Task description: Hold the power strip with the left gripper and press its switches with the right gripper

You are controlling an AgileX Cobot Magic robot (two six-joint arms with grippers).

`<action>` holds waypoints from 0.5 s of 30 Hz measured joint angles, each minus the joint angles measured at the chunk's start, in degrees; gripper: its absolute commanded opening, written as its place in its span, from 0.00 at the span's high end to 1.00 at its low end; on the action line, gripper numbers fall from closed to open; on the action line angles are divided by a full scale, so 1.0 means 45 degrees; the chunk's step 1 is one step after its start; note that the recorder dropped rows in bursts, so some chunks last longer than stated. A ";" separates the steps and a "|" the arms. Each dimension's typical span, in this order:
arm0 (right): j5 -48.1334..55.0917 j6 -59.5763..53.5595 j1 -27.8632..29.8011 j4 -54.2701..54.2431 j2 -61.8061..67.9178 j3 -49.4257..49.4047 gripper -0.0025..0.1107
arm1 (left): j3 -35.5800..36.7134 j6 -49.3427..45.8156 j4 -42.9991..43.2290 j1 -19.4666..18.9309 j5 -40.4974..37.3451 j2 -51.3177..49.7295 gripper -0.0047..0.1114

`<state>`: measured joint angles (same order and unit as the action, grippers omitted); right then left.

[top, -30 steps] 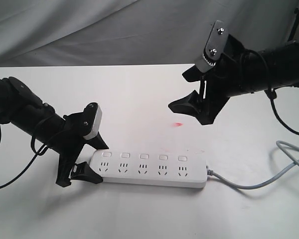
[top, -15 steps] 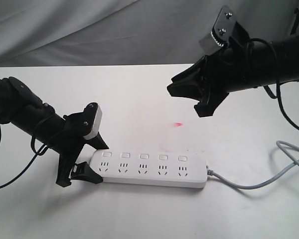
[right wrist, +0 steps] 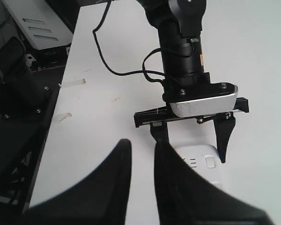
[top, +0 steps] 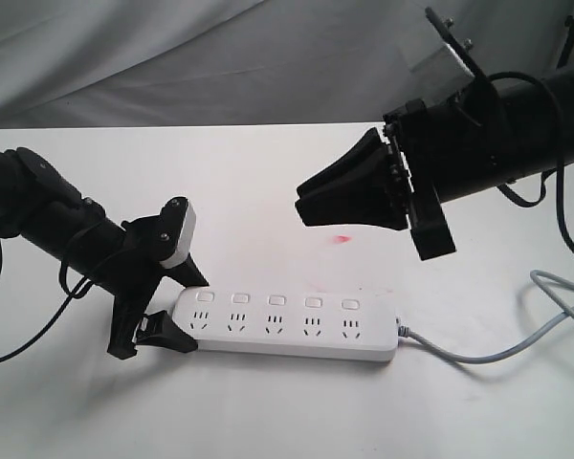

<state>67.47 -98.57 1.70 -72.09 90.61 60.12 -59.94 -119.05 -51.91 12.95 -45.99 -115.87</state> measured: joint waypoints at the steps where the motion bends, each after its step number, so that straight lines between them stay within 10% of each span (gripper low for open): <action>1: 0.0022 0.0000 0.0000 0.0000 0.0000 0.0000 0.83 | 0.0000 0.0000 0.0000 0.0000 0.0000 0.0000 0.91; 15: -0.0805 0.1189 0.0687 0.4086 0.0000 0.0743 0.83 | 0.0000 0.0000 0.0000 0.0000 0.0000 0.0000 0.91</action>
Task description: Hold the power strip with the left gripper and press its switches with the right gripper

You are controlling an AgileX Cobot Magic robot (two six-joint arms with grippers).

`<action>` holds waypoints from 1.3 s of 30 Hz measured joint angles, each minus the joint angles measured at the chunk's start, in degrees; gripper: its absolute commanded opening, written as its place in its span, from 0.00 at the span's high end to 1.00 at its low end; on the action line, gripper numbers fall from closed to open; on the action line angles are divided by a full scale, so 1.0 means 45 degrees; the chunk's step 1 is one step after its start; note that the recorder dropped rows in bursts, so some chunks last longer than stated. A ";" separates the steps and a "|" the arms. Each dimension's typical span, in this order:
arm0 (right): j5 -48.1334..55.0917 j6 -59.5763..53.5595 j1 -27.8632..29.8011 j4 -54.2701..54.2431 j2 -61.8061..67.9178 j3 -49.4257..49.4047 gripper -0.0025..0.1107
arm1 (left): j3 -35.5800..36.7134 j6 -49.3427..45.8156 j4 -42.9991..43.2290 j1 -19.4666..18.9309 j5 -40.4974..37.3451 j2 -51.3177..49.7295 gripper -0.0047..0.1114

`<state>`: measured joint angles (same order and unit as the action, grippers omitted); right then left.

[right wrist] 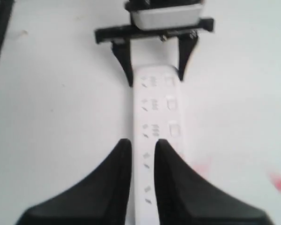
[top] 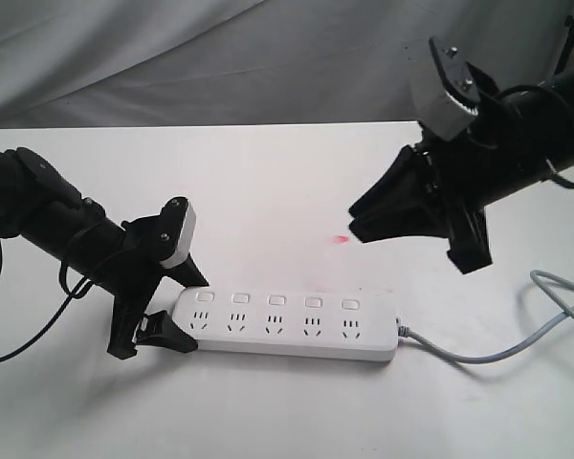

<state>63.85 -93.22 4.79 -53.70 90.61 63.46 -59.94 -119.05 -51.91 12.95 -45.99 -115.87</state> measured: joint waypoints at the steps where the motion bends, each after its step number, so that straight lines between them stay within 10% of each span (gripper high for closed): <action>1: -0.0099 0.0549 0.0137 0.0551 0.0000 0.0171 0.83 | 0.0000 0.0000 0.0000 0.0000 0.0000 0.0000 0.91; 17: -0.0013 1.6802 0.1395 1.0875 -0.0085 0.3326 0.83 | 0.0000 0.0000 0.0000 0.0000 0.0000 0.0000 0.91; 39: -0.4026 1.7243 0.1395 1.0093 -0.4345 0.3409 0.83 | 0.0000 0.0000 0.0000 0.0000 0.0000 0.0000 0.91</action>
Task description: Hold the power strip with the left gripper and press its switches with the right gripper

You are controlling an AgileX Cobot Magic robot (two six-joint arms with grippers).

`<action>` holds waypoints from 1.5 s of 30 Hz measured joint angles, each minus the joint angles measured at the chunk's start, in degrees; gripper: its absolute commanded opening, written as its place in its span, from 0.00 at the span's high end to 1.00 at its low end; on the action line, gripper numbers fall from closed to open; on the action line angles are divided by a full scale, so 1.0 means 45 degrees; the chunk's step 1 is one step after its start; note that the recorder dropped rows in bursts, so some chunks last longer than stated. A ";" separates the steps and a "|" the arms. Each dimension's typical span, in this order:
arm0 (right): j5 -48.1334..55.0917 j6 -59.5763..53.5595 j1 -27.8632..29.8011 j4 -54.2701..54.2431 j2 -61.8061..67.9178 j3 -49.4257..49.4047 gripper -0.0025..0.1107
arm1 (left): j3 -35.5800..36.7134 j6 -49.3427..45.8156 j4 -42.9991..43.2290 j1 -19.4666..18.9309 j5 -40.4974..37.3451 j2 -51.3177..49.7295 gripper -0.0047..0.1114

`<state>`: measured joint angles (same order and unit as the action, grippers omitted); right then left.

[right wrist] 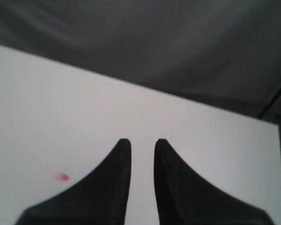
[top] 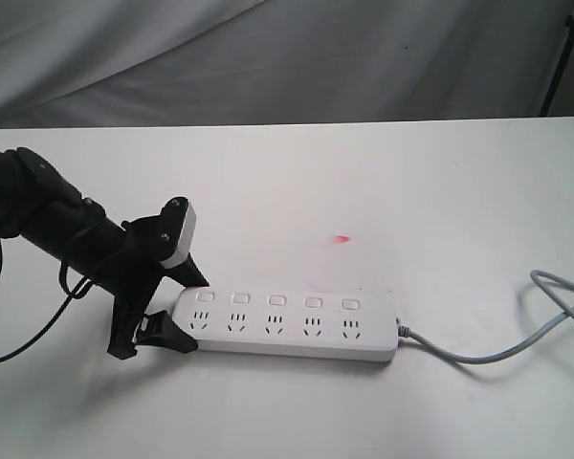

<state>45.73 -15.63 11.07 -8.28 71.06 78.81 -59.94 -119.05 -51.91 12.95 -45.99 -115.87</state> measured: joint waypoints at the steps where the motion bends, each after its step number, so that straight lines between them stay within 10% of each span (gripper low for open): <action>1: -0.0018 -0.0024 0.0000 -0.0024 -0.0644 0.0000 0.83 | 0.0000 0.0000 0.0000 0.0000 0.0000 0.0000 0.91; 17: 0.0619 -0.0239 0.0000 0.1071 -0.7278 -0.0261 0.83 | 0.0000 0.0000 0.0000 0.0000 0.0000 0.0000 0.91; 29: -0.7164 -0.0289 0.0000 -0.0463 -1.0875 -1.2054 0.83 | 0.0000 0.0000 0.0000 0.0000 0.0000 0.0000 0.91; 45: -0.7516 -0.0289 0.0000 -0.0625 -1.4079 -1.5350 0.83 | 0.0000 0.0000 0.0000 0.0000 0.0000 0.0000 0.91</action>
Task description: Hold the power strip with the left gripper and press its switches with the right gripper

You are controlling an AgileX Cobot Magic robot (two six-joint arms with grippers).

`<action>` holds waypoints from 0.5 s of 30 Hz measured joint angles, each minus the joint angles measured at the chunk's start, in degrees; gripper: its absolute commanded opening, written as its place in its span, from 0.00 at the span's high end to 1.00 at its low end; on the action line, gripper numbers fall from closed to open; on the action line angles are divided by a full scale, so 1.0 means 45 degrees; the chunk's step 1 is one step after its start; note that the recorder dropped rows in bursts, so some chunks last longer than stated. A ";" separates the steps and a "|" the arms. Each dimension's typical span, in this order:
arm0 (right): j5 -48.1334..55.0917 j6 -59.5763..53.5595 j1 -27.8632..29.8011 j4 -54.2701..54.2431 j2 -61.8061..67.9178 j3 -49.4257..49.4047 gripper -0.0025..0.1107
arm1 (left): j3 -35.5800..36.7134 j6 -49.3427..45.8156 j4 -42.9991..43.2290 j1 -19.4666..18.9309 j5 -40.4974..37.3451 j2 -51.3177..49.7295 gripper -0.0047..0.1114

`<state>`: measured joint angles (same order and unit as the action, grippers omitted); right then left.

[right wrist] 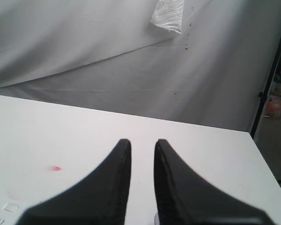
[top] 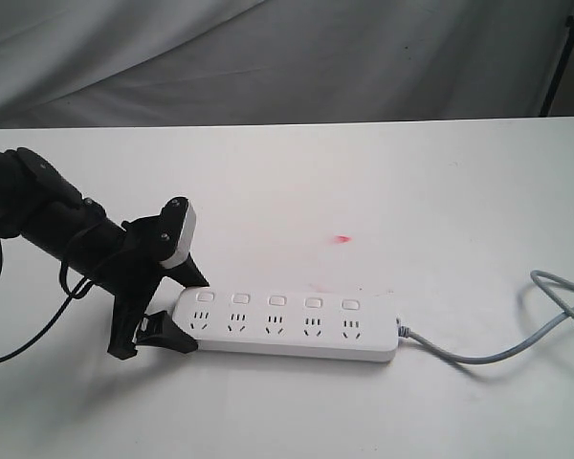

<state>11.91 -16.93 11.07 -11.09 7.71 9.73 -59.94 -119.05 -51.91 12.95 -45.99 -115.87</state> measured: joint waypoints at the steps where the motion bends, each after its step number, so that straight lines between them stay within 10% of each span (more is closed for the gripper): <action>1: 0.0000 0.0000 0.0000 0.0000 -0.0072 -0.0139 0.83 | 0.0000 0.0000 0.0000 0.0000 0.0000 0.0000 0.91; 15: -0.0033 0.1636 -0.0917 0.0000 -0.1304 -0.1037 0.83 | 0.0000 0.0000 -0.0024 0.0000 0.0000 0.0000 0.91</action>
<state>11.76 -9.57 6.94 -11.09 1.84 5.07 -59.94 -119.05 -52.02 12.95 -45.99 -115.87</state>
